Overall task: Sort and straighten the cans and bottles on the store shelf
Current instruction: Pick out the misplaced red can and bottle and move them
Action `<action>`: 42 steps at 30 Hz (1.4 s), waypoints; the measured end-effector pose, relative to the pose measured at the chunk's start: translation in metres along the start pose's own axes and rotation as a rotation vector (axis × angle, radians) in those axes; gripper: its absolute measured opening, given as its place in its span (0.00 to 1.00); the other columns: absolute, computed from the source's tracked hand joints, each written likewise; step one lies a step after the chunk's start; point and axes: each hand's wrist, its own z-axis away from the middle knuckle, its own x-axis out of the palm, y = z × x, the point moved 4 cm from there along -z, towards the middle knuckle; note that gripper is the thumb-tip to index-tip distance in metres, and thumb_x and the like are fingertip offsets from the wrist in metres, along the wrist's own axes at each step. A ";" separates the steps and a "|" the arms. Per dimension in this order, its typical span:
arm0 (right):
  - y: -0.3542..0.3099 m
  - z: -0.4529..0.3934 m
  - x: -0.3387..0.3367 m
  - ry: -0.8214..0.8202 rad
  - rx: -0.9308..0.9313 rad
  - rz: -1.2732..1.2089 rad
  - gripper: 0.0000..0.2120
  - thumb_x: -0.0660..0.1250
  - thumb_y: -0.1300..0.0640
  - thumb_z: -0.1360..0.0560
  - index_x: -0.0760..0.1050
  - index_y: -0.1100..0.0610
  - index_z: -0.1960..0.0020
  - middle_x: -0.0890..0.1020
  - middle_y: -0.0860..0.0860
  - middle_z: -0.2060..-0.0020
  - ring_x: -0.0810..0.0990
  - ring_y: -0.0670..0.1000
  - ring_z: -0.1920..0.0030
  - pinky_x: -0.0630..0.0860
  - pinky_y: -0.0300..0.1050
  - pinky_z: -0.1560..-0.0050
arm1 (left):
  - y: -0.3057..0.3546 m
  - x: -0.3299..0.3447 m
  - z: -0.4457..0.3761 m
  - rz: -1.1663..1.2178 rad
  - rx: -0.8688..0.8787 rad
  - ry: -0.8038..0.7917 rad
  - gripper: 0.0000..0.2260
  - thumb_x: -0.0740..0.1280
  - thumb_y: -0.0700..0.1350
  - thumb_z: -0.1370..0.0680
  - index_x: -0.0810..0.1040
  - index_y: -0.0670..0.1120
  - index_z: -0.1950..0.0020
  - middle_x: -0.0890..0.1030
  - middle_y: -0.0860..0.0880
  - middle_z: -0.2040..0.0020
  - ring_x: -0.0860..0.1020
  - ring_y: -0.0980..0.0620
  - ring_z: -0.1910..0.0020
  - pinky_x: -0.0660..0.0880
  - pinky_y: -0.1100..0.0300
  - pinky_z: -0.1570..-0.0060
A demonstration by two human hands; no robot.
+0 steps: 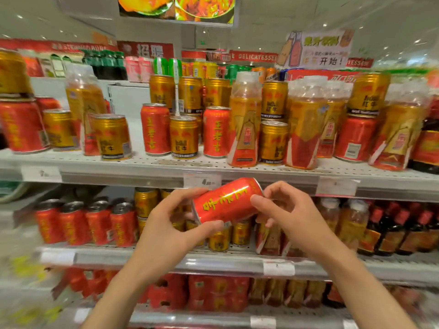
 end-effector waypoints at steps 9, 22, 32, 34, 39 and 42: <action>-0.029 -0.051 0.097 -0.090 -0.085 0.000 0.16 0.75 0.45 0.31 0.77 0.56 0.55 0.83 0.51 0.62 0.81 0.48 0.63 0.79 0.42 0.63 | -0.024 -0.101 -0.008 -0.050 0.006 0.129 0.27 0.82 0.56 0.36 0.80 0.60 0.40 0.84 0.60 0.46 0.83 0.58 0.48 0.79 0.57 0.47; -0.053 -0.124 0.150 -0.145 -0.176 -0.038 0.16 0.76 0.46 0.31 0.77 0.57 0.54 0.84 0.51 0.60 0.84 0.50 0.64 0.80 0.47 0.68 | -0.027 -0.164 -0.056 -0.262 0.064 0.155 0.26 0.79 0.59 0.35 0.77 0.64 0.39 0.81 0.63 0.43 0.80 0.62 0.43 0.75 0.61 0.45; -0.096 -0.144 0.222 -0.112 -0.220 0.009 0.19 0.76 0.46 0.33 0.75 0.56 0.52 0.85 0.54 0.57 0.86 0.53 0.57 0.82 0.49 0.68 | -0.046 -0.233 -0.079 -0.251 0.189 0.034 0.30 0.74 0.65 0.35 0.71 0.69 0.34 0.78 0.65 0.41 0.79 0.61 0.43 0.76 0.59 0.44; -0.110 -0.145 0.237 -0.088 -0.249 0.062 0.19 0.76 0.44 0.33 0.76 0.55 0.52 0.85 0.53 0.59 0.86 0.52 0.59 0.80 0.45 0.70 | -0.048 -0.248 -0.082 -0.235 0.207 0.009 0.31 0.74 0.65 0.35 0.69 0.71 0.34 0.78 0.68 0.41 0.79 0.64 0.43 0.75 0.61 0.45; -0.131 -0.149 0.265 -0.025 -0.318 0.252 0.18 0.74 0.39 0.31 0.76 0.51 0.52 0.85 0.47 0.59 0.82 0.44 0.64 0.74 0.34 0.67 | -0.060 -0.274 -0.089 -0.191 0.211 -0.007 0.30 0.78 0.61 0.33 0.71 0.68 0.33 0.80 0.66 0.42 0.79 0.63 0.42 0.74 0.59 0.44; -0.140 -0.150 0.277 -0.038 -0.353 0.365 0.15 0.73 0.41 0.29 0.77 0.51 0.52 0.84 0.47 0.59 0.78 0.40 0.68 0.71 0.29 0.68 | -0.069 -0.283 -0.091 -0.176 0.195 0.031 0.30 0.79 0.58 0.33 0.71 0.68 0.35 0.80 0.67 0.43 0.78 0.65 0.43 0.73 0.62 0.45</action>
